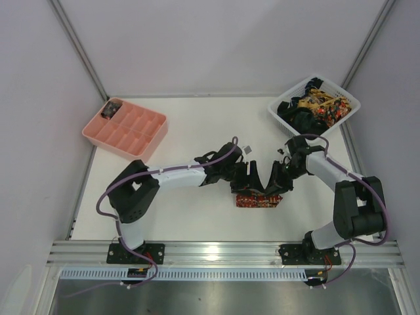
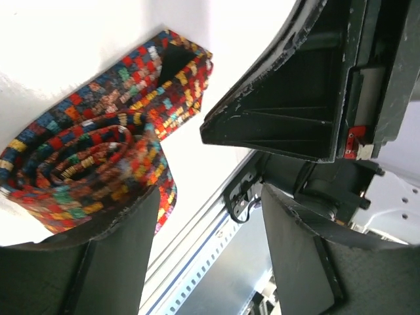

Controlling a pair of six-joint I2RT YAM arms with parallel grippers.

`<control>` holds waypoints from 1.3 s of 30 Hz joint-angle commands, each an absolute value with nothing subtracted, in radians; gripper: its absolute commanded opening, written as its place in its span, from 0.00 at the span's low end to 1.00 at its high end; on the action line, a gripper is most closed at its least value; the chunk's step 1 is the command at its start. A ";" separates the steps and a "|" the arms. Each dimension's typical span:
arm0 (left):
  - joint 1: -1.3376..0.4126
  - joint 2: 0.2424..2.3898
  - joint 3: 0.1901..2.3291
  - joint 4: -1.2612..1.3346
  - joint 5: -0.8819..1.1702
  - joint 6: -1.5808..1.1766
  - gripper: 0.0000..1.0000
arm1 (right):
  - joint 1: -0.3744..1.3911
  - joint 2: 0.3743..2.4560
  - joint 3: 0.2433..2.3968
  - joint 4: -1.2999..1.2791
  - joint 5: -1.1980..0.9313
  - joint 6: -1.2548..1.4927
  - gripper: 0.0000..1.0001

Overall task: Roll the ties
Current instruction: Roll the tie, then place the rolled tie into the container

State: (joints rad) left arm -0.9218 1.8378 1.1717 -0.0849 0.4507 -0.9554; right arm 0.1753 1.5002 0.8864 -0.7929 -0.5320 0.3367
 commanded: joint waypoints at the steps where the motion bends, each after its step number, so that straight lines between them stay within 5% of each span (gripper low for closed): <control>1: -0.917 1.734 1.190 -0.055 0.491 -0.896 0.70 | 0.178 1.465 0.940 -0.818 -0.615 0.314 0.22; 21: -0.709 1.267 0.775 -0.175 0.403 -0.899 0.72 | 0.459 1.624 1.054 -0.690 -0.690 0.466 0.32; 39: -0.712 1.488 0.768 0.049 0.526 -0.985 0.76 | 0.336 1.614 0.963 -0.761 -0.581 0.336 0.37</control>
